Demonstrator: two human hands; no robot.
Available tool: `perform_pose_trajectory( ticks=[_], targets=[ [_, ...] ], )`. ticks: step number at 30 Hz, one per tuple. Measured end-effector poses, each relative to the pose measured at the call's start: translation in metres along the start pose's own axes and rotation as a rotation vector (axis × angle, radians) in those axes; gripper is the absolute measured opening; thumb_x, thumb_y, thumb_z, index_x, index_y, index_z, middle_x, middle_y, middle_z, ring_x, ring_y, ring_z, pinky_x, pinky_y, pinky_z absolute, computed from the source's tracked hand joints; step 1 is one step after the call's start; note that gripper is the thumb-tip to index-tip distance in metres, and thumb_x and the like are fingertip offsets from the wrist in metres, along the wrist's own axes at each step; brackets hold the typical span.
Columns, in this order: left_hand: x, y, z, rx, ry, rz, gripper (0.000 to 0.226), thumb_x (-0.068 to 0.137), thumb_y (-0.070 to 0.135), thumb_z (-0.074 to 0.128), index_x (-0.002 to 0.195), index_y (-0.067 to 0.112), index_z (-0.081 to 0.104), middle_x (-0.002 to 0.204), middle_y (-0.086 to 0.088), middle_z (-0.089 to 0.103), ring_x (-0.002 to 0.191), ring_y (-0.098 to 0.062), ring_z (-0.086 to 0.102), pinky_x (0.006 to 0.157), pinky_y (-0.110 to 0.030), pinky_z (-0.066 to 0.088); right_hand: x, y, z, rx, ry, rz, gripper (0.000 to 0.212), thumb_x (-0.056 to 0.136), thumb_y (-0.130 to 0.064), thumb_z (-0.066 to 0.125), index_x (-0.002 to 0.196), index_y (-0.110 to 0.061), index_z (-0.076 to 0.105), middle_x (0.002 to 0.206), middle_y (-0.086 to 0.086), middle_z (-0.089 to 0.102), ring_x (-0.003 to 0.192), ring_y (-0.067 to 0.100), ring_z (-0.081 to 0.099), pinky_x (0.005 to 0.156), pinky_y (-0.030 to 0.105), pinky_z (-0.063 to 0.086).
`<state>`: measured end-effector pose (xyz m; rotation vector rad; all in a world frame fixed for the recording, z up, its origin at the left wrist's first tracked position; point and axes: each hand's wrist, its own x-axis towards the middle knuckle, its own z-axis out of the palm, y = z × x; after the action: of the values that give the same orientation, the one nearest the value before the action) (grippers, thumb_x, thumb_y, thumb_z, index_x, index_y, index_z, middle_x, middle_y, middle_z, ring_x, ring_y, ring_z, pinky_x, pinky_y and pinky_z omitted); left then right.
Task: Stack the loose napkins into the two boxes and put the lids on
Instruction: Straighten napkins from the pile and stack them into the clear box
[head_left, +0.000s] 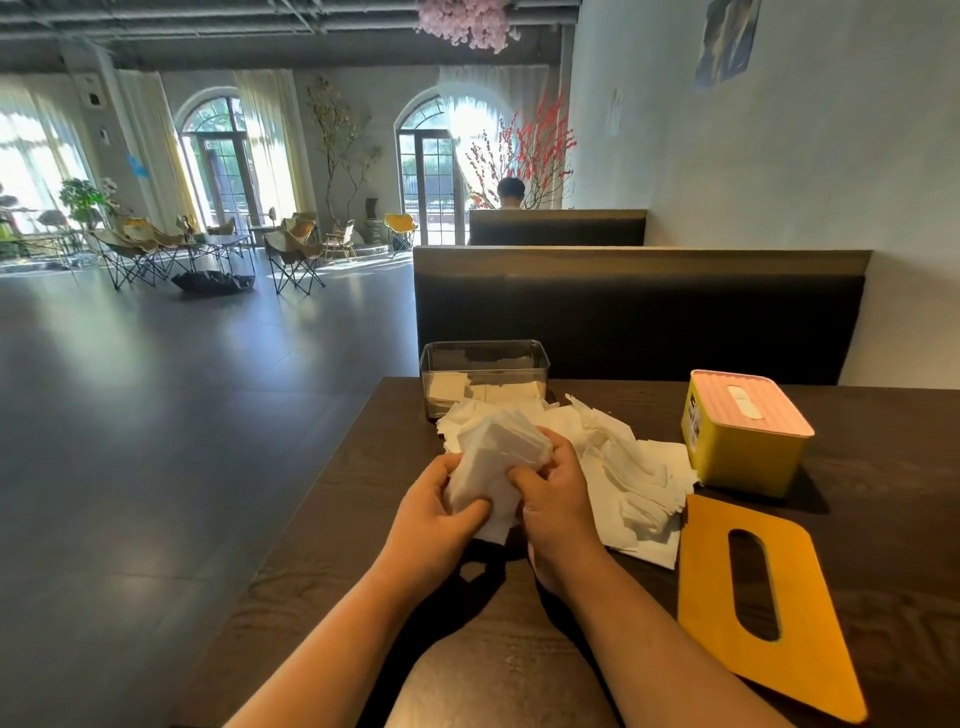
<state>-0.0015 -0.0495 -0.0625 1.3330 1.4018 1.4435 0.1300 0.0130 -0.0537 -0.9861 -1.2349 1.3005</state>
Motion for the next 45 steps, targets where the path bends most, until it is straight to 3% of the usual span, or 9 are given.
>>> perform_pose_trajectory(
  ticks=[6, 11, 16, 22, 31, 34, 38, 42, 45],
  targets=[
    [0.004, 0.002, -0.016, -0.120, 0.196, 0.032, 0.043, 0.090, -0.002, 0.074, 0.124, 0.023, 0.063, 0.111, -0.002, 0.072, 0.097, -0.020, 0.076, 0.079, -0.043, 0.066, 0.000, 0.003, -0.005, -0.028, -0.073, 0.057, 0.048, 0.091, -0.006, 0.069, 0.131, -0.032, 0.057, 0.123, 0.000, 0.067, 0.110, 0.020, 0.067, 0.088, 0.042, 0.064],
    [0.007, -0.002, -0.023, -0.034, 0.137, -0.039, 0.052, 0.090, -0.007, 0.066, 0.126, 0.030, 0.060, 0.119, -0.009, 0.067, 0.093, -0.024, 0.076, 0.082, -0.049, 0.065, -0.005, 0.007, -0.003, -0.162, -0.194, 0.038, 0.053, 0.089, -0.009, 0.069, 0.131, -0.036, 0.052, 0.126, 0.000, 0.059, 0.108, 0.017, 0.066, 0.080, 0.028, 0.063],
    [0.005, -0.002, -0.018, 0.021, 0.061, -0.078, 0.055, 0.093, -0.009, 0.057, 0.132, 0.029, 0.051, 0.111, -0.006, 0.069, 0.077, -0.014, 0.075, 0.066, -0.029, 0.061, -0.007, 0.011, -0.001, -0.276, -0.285, 0.046, 0.071, 0.086, -0.005, 0.070, 0.139, -0.042, 0.041, 0.131, -0.003, 0.055, 0.108, 0.014, 0.064, 0.069, 0.015, 0.056],
    [0.011, -0.010, -0.023, 0.179, 0.234, -0.037, 0.048, 0.096, 0.001, 0.062, 0.128, 0.036, 0.053, 0.122, 0.007, 0.064, 0.100, -0.008, 0.066, 0.072, -0.018, 0.057, -0.008, 0.011, 0.000, -0.407, -0.283, -0.033, 0.057, 0.091, 0.004, 0.054, 0.127, -0.040, 0.053, 0.127, -0.003, 0.058, 0.105, 0.010, 0.060, 0.066, 0.013, 0.052],
    [0.008, -0.009, -0.018, -0.019, 0.029, -0.055, 0.068, 0.094, -0.012, 0.054, 0.139, 0.038, 0.046, 0.137, 0.004, 0.060, 0.107, -0.016, 0.071, 0.094, -0.038, 0.061, -0.010, 0.018, 0.001, -0.469, -0.352, -0.060, 0.082, 0.086, -0.022, 0.074, 0.145, -0.053, 0.026, 0.147, -0.011, 0.034, 0.131, 0.016, 0.046, 0.111, 0.040, 0.050],
    [0.007, -0.007, -0.016, 0.002, -0.014, -0.043, 0.071, 0.095, -0.013, 0.054, 0.146, 0.035, 0.040, 0.134, 0.007, 0.060, 0.105, -0.008, 0.071, 0.086, -0.025, 0.059, -0.007, 0.020, 0.002, -0.435, -0.283, -0.060, 0.071, 0.088, -0.007, 0.063, 0.142, -0.047, 0.038, 0.145, -0.006, 0.044, 0.123, 0.018, 0.054, 0.101, 0.035, 0.056],
    [0.005, -0.002, -0.017, -0.005, 0.017, -0.042, 0.071, 0.096, -0.013, 0.053, 0.147, 0.035, 0.040, 0.126, 0.000, 0.062, 0.096, -0.014, 0.075, 0.077, -0.029, 0.062, -0.007, 0.014, 0.001, -0.277, -0.216, -0.069, 0.049, 0.098, 0.001, 0.052, 0.122, -0.041, 0.058, 0.126, -0.003, 0.062, 0.108, 0.013, 0.066, 0.082, 0.028, 0.063],
    [0.006, -0.002, -0.020, 0.007, 0.063, -0.018, 0.072, 0.093, -0.014, 0.057, 0.146, 0.034, 0.042, 0.132, 0.002, 0.058, 0.101, -0.004, 0.071, 0.079, -0.021, 0.059, -0.008, 0.015, 0.001, -0.339, -0.284, -0.085, 0.054, 0.091, -0.003, 0.057, 0.125, -0.045, 0.054, 0.128, -0.004, 0.058, 0.107, 0.017, 0.065, 0.080, 0.030, 0.061],
    [0.007, -0.005, -0.020, 0.057, -0.003, -0.038, 0.073, 0.094, -0.008, 0.061, 0.146, 0.038, 0.041, 0.133, 0.004, 0.058, 0.103, -0.004, 0.070, 0.084, -0.021, 0.058, -0.007, 0.016, 0.000, -0.452, -0.346, -0.060, 0.064, 0.087, -0.012, 0.066, 0.134, -0.048, 0.044, 0.137, -0.006, 0.048, 0.114, 0.012, 0.059, 0.072, 0.017, 0.055]
  ],
)
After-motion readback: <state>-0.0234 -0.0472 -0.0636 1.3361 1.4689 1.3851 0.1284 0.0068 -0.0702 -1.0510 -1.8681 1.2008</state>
